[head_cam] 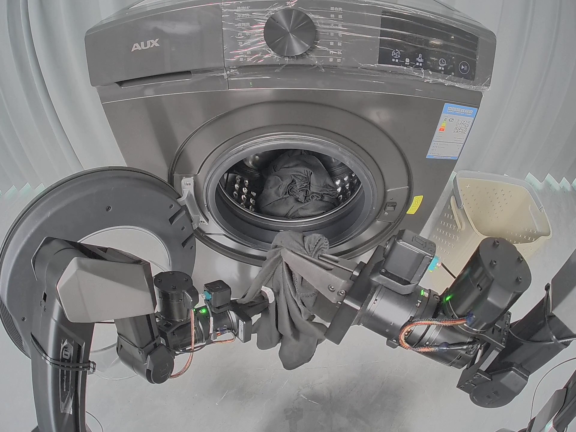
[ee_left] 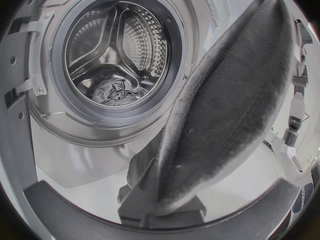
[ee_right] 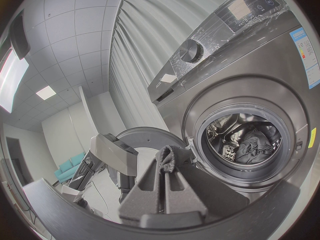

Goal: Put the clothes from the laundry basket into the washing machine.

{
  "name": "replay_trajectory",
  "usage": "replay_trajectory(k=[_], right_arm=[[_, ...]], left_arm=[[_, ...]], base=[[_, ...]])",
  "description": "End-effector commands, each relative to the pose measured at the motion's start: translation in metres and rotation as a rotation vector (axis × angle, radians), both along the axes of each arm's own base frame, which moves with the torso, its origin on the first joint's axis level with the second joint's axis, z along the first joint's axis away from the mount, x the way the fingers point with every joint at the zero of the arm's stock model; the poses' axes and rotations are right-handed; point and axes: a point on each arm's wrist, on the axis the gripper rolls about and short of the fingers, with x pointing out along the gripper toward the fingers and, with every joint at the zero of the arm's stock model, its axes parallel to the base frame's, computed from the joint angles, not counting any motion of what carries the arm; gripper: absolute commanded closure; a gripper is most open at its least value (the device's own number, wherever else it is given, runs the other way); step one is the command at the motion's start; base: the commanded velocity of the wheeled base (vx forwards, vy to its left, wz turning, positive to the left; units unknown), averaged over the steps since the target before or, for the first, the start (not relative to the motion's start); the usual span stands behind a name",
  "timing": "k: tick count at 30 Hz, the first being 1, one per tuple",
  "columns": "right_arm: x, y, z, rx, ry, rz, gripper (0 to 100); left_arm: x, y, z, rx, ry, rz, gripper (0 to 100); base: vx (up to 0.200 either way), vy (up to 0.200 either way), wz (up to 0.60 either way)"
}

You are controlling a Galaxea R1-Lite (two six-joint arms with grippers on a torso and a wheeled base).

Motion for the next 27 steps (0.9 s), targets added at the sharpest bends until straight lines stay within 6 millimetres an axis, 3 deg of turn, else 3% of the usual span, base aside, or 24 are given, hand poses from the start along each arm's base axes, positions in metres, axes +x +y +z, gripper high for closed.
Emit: replay_trajectory(k=[1,6,10,16,27], right_arm=[[0.0,-0.004,-0.002,-0.003,0.002,-0.008,100],[0.006,-0.014,-0.007,-0.03,0.006,-0.046,100],[0.013,-0.022,-0.006,-0.031,-0.003,-0.082,100],[0.021,-0.037,-0.012,-0.053,0.019,-0.141,100],[0.022,-0.061,-0.031,-0.106,0.108,-0.258,100]], left_arm=[[0.003,0.005,-0.001,0.0,0.0,0.017,100],[0.0,0.014,0.012,-0.004,-0.02,0.033,100],[-0.01,0.021,0.034,-0.018,-0.051,0.038,100],[-0.041,0.034,0.071,-0.037,-0.09,0.037,100],[-0.09,0.054,0.114,-0.077,-0.16,0.026,100]], base=[[0.0,0.0,0.0],[0.0,0.0,0.0],[0.0,0.0,0.0],[0.0,0.0,0.0],[0.0,0.0,0.0]])
